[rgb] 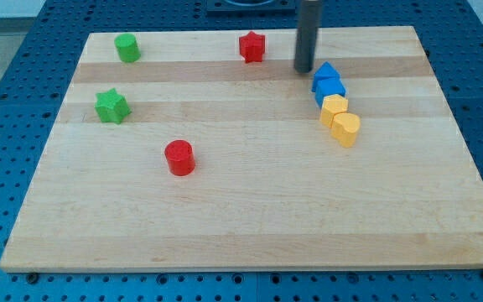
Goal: Place the blue cube vertically below the red star
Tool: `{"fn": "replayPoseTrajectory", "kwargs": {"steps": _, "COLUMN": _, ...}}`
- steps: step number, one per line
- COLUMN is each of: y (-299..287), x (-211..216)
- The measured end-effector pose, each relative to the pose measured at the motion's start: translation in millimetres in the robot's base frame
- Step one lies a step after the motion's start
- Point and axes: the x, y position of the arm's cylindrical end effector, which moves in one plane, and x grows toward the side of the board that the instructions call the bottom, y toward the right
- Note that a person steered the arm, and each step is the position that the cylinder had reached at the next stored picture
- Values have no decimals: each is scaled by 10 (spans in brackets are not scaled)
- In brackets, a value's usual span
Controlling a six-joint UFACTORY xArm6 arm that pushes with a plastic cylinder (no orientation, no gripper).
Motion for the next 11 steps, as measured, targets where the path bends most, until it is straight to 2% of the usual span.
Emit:
{"fn": "replayPoseTrajectory", "kwargs": {"steps": 1, "y": 290, "x": 53}}
{"fn": "replayPoseTrajectory", "kwargs": {"steps": 4, "y": 285, "x": 763}}
{"fn": "replayPoseTrajectory", "kwargs": {"steps": 6, "y": 30, "x": 609}}
{"fn": "replayPoseTrajectory", "kwargs": {"steps": 8, "y": -440, "x": 683}}
{"fn": "replayPoseTrajectory", "kwargs": {"steps": 10, "y": -825, "x": 1120}}
{"fn": "replayPoseTrajectory", "kwargs": {"steps": 11, "y": -699, "x": 1562}}
